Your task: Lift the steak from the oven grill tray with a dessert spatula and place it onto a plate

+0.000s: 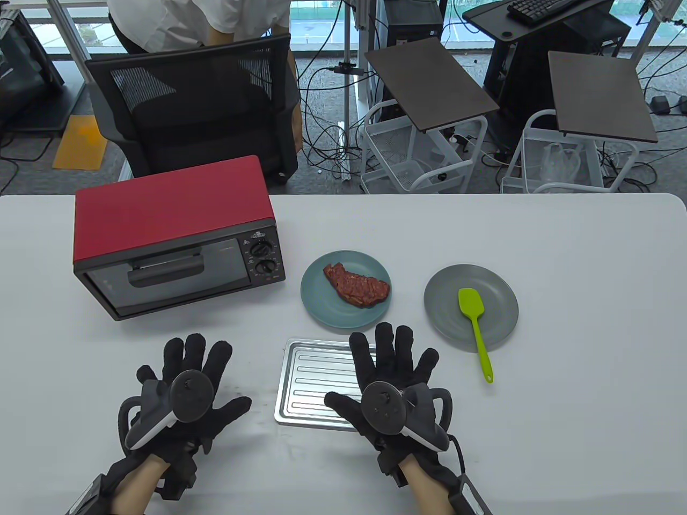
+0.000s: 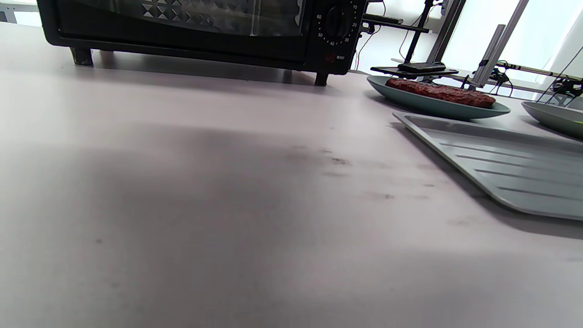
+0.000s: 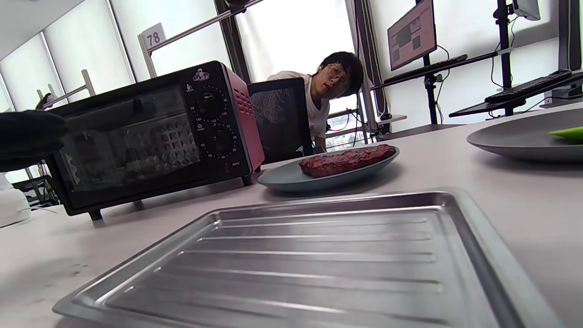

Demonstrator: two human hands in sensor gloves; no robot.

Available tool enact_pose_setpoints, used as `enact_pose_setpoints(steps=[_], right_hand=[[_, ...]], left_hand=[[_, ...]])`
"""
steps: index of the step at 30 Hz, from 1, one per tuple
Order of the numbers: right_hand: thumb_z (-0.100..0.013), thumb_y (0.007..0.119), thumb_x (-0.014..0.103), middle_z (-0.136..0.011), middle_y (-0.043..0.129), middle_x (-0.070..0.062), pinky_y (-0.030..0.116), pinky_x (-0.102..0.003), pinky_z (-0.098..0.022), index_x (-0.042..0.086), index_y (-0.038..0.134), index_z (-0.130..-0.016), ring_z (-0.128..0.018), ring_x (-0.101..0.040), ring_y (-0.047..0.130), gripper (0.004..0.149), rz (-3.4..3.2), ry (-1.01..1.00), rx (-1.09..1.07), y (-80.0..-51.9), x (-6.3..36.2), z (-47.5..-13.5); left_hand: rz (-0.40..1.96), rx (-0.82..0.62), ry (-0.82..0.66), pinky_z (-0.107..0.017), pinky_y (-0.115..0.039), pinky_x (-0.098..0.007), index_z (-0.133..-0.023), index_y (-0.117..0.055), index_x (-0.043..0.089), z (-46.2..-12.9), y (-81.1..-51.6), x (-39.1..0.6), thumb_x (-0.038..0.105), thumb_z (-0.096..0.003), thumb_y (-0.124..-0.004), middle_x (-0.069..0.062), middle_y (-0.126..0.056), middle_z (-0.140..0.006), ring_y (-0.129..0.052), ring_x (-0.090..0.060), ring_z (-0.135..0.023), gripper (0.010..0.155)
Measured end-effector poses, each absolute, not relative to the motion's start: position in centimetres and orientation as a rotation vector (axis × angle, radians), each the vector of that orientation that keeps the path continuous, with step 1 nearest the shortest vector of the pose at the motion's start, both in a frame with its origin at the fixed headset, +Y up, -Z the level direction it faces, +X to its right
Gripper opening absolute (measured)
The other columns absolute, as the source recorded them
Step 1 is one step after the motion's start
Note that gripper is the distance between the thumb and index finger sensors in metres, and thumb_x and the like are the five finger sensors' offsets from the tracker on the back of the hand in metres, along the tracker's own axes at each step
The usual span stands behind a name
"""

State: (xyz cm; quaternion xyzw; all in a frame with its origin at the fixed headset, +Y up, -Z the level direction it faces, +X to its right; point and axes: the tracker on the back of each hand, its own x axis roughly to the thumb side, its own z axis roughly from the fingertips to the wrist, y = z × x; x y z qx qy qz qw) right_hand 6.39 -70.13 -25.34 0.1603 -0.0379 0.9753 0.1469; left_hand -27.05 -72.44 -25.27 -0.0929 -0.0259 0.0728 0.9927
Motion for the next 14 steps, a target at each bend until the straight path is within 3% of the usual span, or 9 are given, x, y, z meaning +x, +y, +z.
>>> enact_pose_setpoints(steps=[14], right_hand=[[-0.045,0.048,0.081,-0.116,0.001,-0.023,0.014,-0.086,-0.061,0.02,0.016,-0.115,-0.101,-0.053,-0.002,0.098,2.819,-0.087,0.462,-70.07,6.39,-25.26]], left_hand=[[0.123,-0.218,-0.043,-0.069,-0.015,-0.08,-0.103,0.001,0.05,-25.46,-72.7,-26.82,0.091,-0.0335,-0.053,0.003,0.008,-0.119,0.003,-0.04,-0.116,0.097]])
